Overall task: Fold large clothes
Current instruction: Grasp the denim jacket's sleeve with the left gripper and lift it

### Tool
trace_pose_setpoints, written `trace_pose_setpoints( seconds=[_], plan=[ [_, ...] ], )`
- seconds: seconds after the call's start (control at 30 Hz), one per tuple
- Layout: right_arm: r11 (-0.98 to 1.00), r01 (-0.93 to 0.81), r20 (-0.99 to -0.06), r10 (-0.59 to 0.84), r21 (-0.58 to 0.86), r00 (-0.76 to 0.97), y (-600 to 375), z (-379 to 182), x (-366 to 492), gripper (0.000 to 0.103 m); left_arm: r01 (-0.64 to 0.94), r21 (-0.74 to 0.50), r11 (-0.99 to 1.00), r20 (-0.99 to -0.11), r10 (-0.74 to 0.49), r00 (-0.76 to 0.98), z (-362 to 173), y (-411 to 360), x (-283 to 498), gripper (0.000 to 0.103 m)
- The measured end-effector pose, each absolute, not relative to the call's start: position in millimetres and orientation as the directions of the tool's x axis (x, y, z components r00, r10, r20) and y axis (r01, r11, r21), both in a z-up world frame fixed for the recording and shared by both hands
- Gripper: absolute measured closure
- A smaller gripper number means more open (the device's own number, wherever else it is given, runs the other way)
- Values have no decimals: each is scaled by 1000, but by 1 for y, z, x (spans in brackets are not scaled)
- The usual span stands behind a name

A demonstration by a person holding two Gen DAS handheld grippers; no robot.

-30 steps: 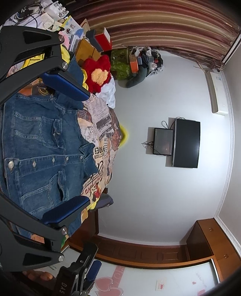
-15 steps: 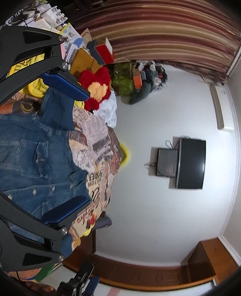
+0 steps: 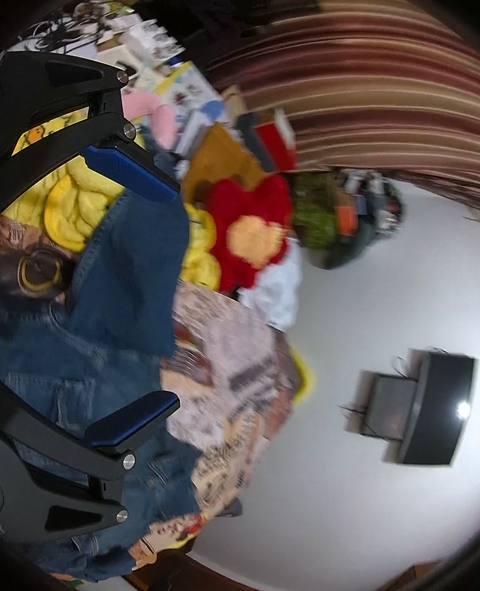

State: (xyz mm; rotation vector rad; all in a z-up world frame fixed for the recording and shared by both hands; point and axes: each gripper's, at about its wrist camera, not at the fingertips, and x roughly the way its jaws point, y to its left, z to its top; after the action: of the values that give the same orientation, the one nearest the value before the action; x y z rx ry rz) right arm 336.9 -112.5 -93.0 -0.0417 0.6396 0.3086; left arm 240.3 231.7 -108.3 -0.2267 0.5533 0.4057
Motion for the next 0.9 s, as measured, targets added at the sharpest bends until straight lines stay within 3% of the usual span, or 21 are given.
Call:
trace_pose_setpoints(
  seconds=[0.3, 0.4, 0.53, 0.8, 0.9],
  plan=[
    [940, -327, -792, 268, 92, 548, -105, -187, 392, 0, -481, -267, 835, -749, 134, 649, -205, 296, 243, 0],
    [939, -306, -821, 298, 159, 487, -110, -203, 402, 0, -485, -334, 808, -755, 80, 651, -220, 313, 245, 8],
    [939, -287, -836, 307, 189, 454, -113, -216, 409, 0, -503, -397, 768, -744, 52, 667, -228, 337, 252, 28],
    [938, -271, -844, 318, 215, 431, -115, -220, 410, 0, -583, -449, 677, -761, 52, 647, -249, 382, 269, 36],
    [938, -269, -839, 322, 219, 439, -115, -215, 408, 0, -608, -419, 674, -767, 96, 635, -245, 386, 271, 52]
  ],
)
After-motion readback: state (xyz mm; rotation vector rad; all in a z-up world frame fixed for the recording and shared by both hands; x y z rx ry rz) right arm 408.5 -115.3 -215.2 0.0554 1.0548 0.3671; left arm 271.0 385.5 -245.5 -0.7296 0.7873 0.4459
